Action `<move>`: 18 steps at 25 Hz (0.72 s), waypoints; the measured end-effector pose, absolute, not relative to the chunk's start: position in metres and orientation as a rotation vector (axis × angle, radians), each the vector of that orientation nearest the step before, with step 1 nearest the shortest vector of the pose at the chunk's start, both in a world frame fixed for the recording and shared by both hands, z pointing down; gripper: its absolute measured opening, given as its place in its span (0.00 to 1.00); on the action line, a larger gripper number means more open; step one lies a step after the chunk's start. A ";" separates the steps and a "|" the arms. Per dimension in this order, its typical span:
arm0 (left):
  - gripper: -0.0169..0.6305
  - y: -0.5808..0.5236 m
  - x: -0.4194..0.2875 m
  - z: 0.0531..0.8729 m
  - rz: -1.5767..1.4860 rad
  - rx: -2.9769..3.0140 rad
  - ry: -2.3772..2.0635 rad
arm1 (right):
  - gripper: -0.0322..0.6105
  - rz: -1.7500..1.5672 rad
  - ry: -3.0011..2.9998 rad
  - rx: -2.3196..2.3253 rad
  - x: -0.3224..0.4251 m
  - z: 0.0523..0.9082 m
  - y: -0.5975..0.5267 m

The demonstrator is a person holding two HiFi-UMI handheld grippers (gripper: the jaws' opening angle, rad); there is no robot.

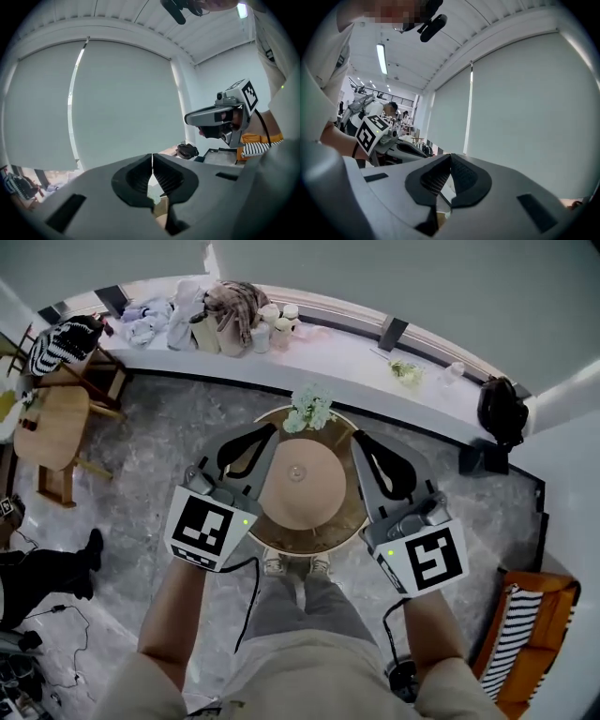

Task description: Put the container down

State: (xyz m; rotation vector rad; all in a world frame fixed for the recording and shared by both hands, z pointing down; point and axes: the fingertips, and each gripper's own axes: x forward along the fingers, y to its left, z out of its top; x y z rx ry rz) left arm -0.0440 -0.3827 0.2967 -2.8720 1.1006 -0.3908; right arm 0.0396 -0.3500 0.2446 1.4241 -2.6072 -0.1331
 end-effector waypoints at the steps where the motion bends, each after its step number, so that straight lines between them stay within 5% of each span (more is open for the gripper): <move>1: 0.05 -0.380 -0.045 0.283 -0.374 -2.859 1.115 | 0.06 -0.144 -2.634 1.416 0.038 0.230 -0.345; 18: 0.05 -0.313 -0.077 0.138 -0.218 -2.617 1.195 | 0.06 -0.428 -2.793 1.504 0.048 0.070 -0.278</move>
